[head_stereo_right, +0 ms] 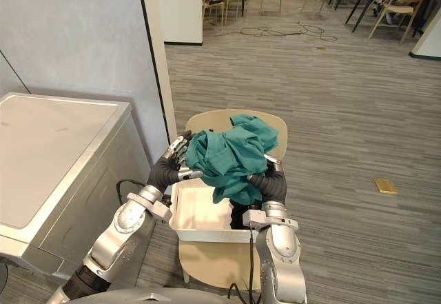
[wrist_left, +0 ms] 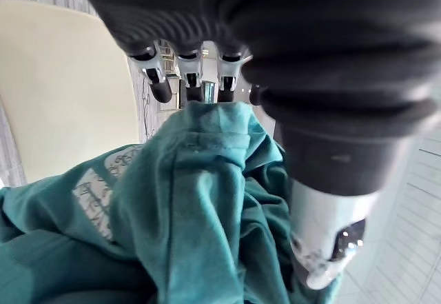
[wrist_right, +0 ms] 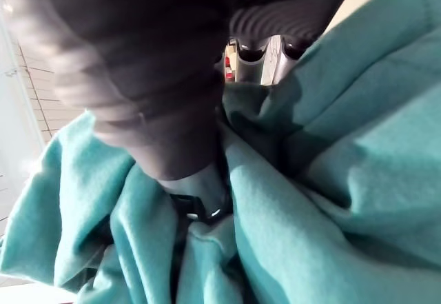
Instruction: Pick up the laundry basket with both hands and put the clothes into the washing machine.
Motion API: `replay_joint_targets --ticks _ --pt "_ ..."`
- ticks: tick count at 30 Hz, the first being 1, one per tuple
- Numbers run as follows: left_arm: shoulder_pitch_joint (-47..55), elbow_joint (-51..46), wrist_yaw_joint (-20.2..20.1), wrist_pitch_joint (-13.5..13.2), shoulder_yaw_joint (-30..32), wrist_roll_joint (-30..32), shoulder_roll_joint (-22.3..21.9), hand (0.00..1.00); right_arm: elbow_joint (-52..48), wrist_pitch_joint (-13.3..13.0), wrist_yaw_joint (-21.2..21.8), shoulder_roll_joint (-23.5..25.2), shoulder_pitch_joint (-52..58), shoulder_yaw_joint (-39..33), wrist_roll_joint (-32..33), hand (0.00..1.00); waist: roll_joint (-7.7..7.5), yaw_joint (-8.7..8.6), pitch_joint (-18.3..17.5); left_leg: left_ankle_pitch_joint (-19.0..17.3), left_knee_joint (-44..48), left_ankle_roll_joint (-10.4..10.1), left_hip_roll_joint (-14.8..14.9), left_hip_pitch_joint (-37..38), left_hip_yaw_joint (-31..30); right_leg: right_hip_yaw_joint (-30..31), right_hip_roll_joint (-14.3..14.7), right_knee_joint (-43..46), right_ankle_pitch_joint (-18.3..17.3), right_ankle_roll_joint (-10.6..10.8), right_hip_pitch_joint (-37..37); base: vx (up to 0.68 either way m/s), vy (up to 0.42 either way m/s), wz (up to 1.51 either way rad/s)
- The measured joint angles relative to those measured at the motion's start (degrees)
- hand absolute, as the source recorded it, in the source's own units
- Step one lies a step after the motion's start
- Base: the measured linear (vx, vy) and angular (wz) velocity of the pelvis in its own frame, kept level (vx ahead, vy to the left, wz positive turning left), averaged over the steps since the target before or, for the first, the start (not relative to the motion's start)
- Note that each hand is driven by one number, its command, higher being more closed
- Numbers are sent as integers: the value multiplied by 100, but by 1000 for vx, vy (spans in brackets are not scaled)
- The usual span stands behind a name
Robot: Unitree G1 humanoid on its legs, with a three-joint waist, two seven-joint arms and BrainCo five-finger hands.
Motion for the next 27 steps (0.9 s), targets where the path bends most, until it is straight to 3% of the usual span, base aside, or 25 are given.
replay_joint_targets --ticks 15,27 --pt "-864 1045 306 46 -429 886 -112 0 -234 -148 -113 72 73 402 682 100 0 -33 -2 54 -2 52 -44 -1 -45 -18 -34 1 25 38 21 0 0 1" --pt "-1360 1252 387 48 -809 895 -119 0 -229 -236 -112 -60 156 598 904 100 -16 -53 6 56 -6 47 -99 -8 -85 -22 -65 -20 27 55 37 0 0 1"
